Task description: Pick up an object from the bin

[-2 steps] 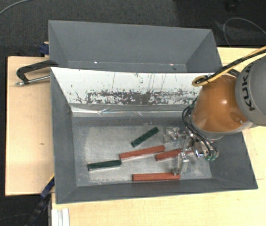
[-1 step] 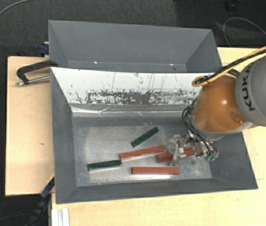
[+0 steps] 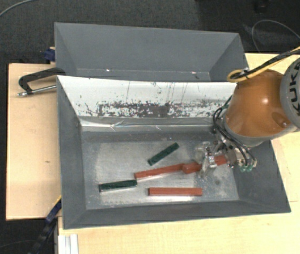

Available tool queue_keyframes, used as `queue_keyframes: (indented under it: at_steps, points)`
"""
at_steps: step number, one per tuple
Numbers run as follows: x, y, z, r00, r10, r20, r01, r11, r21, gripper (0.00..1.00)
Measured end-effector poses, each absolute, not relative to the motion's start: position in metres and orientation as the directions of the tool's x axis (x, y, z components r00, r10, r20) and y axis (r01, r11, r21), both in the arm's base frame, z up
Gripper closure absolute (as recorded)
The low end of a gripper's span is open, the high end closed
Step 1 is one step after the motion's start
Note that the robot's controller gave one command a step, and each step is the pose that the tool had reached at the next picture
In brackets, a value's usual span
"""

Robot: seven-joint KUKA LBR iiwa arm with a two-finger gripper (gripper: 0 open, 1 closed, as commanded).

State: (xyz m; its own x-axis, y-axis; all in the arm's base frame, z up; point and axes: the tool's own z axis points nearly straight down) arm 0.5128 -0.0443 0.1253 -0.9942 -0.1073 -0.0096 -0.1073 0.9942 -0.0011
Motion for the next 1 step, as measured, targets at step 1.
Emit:
queue_keyframes:
  at_steps: [1]
  points:
    - [0.5142, -0.0438, 0.1369, -0.994, -0.107, -0.006, -0.107, 0.994, 0.0, 1.0]
